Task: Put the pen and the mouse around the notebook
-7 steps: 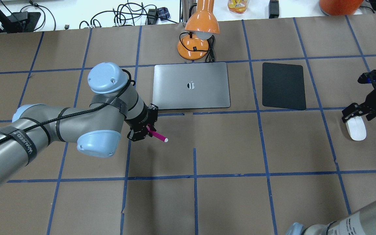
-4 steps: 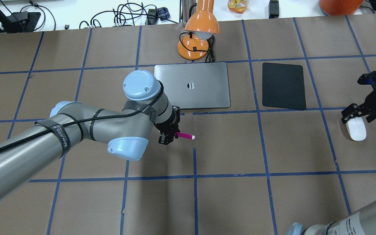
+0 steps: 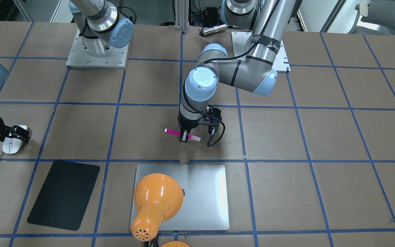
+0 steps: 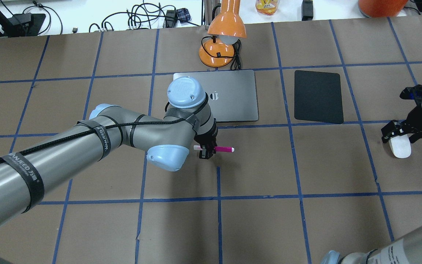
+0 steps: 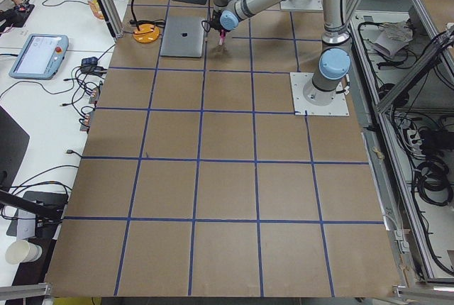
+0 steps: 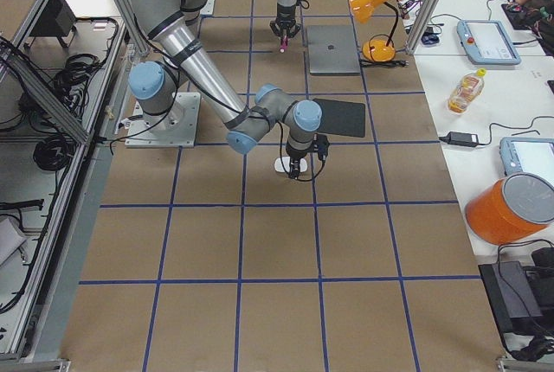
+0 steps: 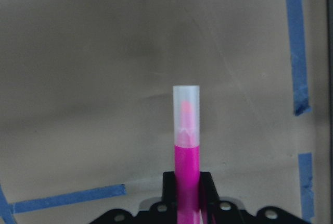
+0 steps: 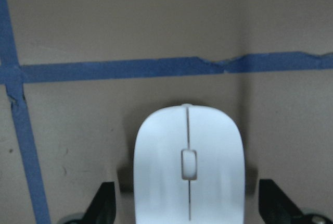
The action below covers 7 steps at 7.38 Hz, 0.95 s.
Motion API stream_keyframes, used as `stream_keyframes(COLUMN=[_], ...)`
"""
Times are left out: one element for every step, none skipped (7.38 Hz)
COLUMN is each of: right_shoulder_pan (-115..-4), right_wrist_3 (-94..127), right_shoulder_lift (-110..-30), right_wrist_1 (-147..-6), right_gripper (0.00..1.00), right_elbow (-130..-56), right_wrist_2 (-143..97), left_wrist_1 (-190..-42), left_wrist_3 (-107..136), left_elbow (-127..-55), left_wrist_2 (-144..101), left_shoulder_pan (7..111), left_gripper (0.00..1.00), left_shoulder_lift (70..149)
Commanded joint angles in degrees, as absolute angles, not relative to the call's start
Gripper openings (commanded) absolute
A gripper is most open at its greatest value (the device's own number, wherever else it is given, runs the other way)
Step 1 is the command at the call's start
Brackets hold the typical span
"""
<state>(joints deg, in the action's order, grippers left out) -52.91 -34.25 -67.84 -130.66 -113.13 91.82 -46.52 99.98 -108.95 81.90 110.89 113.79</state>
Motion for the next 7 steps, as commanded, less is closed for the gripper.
stream_keyframes(right_shoulder_pan=[-52.91,-52.91,-52.91,-52.91,-53.00,-53.17,-54.13], right_wrist_3=[-34.10,-34.10,-34.10,-34.10,-34.10,-34.10,-34.10], right_shoulder_lift=[-68.11,-68.12,-68.29,-68.64,-68.64,-70.03,-71.35], right_wrist_1=[-130.78,-130.78,-130.78,-130.69,-130.52,-130.17,-130.25], right_gripper=[0.73,0.68,0.58,0.53,0.48,0.48,0.48], right_elbow=[-113.03,-112.85,-112.76,-112.68,-112.59,-112.59,-112.41], right_wrist_2=[91.67,91.58,91.58,91.50,91.58,91.50,91.49], left_wrist_1=[-46.23,-46.49,-46.49,-49.19,-55.14,-64.16,-72.34], left_wrist_3=[100.28,100.98,100.64,96.28,85.89,79.34,73.71], left_elbow=[-108.63,-107.85,-106.80,-104.61,-101.63,-97.16,-92.07], left_wrist_2=[82.35,82.01,82.00,82.70,82.88,82.97,82.88], left_shoulder_pan=[110.92,110.92,110.74,110.13,109.08,108.64,108.11], left_gripper=[0.78,1.00,1.00,0.93,0.92,0.92,0.95], left_shoulder_lift=[115.31,115.49,115.31,113.75,111.56,108.31,105.67])
